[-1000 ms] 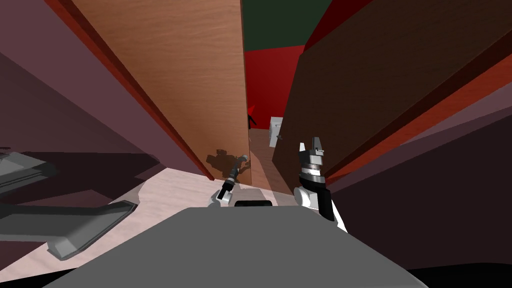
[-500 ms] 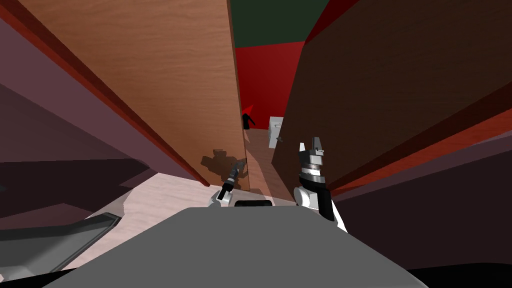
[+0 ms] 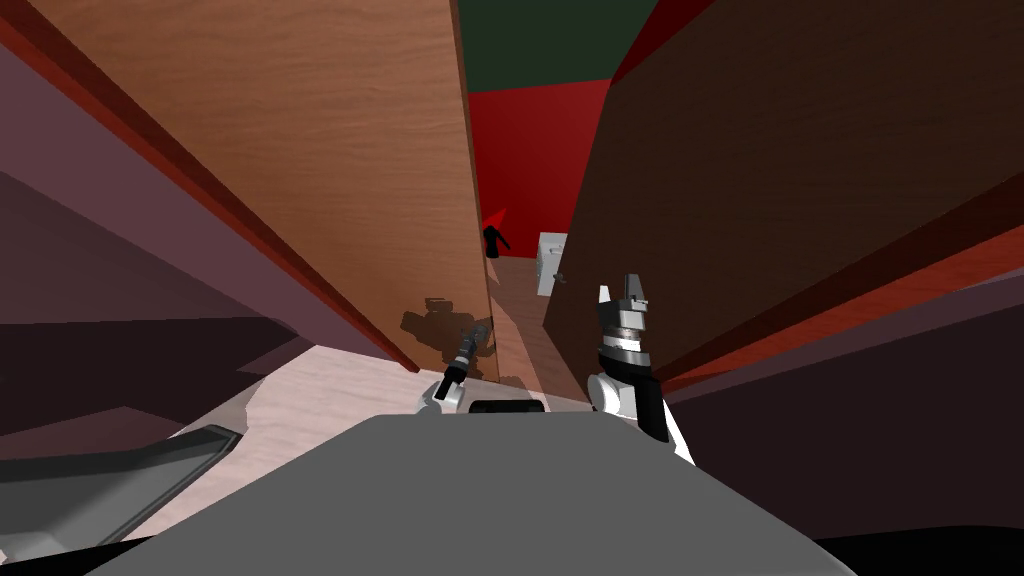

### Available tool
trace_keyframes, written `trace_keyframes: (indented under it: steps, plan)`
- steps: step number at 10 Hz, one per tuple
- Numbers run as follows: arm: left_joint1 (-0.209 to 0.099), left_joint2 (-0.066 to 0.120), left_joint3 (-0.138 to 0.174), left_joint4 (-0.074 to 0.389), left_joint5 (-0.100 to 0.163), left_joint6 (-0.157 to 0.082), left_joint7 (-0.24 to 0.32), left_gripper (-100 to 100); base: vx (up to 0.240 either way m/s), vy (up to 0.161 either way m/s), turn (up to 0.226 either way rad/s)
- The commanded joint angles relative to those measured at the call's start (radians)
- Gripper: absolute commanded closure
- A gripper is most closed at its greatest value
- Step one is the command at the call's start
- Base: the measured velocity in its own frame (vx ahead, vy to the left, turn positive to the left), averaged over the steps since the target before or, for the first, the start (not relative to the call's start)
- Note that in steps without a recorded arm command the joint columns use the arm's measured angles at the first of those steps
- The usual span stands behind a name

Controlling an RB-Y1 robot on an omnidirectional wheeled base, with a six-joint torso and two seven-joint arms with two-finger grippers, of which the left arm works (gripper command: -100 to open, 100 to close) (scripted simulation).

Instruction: Push the door open

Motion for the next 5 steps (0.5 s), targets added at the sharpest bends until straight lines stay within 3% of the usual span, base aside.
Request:
trace_keyframes:
  steps: [1, 2, 5]
  plan:
    - [0.000, -0.001, 0.000, -0.001, 0.000, -0.002, 0.001, 100, -0.009, 0.001, 0.003]
    - [0.000, -0.001, 0.000, -0.001, 0.000, -0.002, 0.001, 100, 0.000, 0.000, 0.000]
    - [-0.001, 0.008, 0.025, 0.004, 0.012, 0.002, -0.014, 100, 0.132, -0.057, 0.049]
